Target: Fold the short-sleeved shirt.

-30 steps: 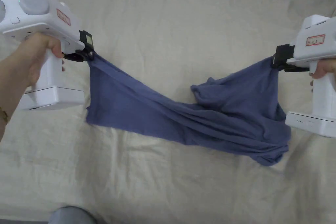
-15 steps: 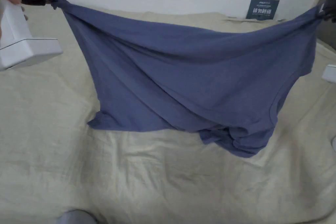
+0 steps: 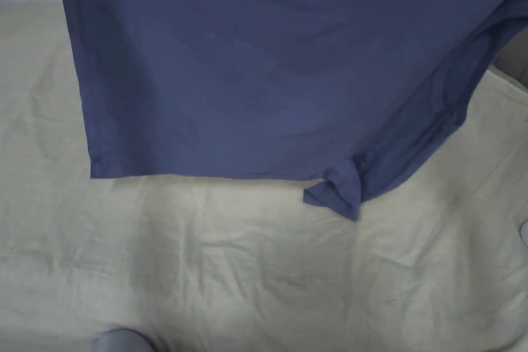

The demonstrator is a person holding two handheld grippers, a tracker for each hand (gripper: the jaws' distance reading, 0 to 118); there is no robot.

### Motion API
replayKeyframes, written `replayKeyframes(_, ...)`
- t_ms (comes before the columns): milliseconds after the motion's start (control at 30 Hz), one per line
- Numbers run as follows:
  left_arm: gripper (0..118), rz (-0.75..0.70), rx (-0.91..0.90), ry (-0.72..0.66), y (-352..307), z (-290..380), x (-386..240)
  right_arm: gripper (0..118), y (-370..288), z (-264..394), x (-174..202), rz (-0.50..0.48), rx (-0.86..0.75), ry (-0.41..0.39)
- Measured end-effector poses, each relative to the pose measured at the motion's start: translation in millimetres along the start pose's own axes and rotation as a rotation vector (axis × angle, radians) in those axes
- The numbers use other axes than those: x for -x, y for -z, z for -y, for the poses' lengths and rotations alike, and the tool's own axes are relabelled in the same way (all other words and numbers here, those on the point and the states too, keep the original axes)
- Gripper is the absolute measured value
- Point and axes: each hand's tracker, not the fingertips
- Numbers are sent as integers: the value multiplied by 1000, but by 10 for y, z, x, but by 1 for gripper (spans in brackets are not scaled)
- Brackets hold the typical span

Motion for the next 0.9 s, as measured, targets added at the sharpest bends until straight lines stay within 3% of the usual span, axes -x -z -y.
replayKeyframes(267, 0, -75, -26, 12, 727, -371, -333, 2, 692, -597, 366, 75, -68, -55)
replayKeyframes(467, 0, -103, -68, 66, 1318, -546, -683, 2, 1336, -1009, 600, 164, -132, -161)
replayKeyframes(667, 0, -119, -93, 92, 1827, -633, -994, 2, 1733, -1266, 775, 198, -184, -142)
replayKeyframes(900, 0, -141, -139, 125, 2247, -441, -1189, 2, 1938, -1118, 802, 208, -248, -171)
